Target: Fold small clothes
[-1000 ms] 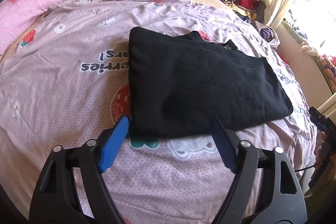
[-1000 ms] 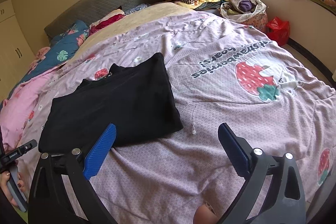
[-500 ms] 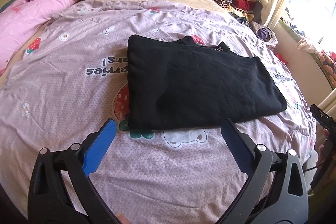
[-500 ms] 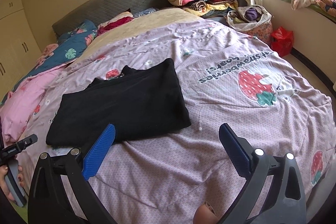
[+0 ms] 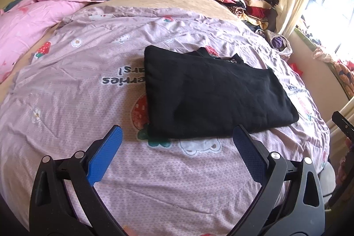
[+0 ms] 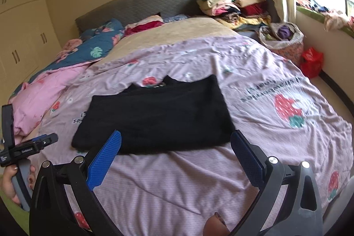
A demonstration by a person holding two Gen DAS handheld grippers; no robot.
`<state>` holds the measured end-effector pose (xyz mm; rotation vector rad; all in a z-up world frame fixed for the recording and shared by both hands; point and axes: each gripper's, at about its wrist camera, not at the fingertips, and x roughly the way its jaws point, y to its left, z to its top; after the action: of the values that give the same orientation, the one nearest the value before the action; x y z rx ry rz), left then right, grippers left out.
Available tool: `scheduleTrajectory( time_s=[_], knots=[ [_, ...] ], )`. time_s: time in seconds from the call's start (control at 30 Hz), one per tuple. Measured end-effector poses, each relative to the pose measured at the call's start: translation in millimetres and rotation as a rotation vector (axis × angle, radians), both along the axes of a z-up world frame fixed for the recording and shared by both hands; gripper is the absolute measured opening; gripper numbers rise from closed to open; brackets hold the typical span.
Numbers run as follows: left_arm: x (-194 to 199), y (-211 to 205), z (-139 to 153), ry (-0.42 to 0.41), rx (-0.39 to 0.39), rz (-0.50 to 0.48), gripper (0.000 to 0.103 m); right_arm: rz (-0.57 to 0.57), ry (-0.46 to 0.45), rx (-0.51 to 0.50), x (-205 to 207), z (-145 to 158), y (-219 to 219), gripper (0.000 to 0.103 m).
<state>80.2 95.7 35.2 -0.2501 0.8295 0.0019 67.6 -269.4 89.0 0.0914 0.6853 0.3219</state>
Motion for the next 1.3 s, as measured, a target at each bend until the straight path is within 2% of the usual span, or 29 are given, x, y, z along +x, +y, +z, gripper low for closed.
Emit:
scheduleTrajectory(
  time_s=[0.23, 0.67, 0.97, 1.3],
  knots=[
    [4, 24, 4, -0.020, -0.014, 0.044, 0.093, 0.067, 0.006, -0.022, 3, 7, 44, 0.099],
    [35, 77, -7, -0.024, -0.056, 0.100, 0.093, 0.174, 0.042, -0.100, 22, -12, 135, 0.099],
    [65, 92, -22, -0.008, -0.058, 0.113, 0.093, 0.288, 0.046, -0.253, 21, -53, 208, 0.099],
    [101, 99, -38, 0.020, -0.060, 0.112, 0.093, 0.308, 0.034, -0.415, 30, -101, 244, 0.099]
  ],
)
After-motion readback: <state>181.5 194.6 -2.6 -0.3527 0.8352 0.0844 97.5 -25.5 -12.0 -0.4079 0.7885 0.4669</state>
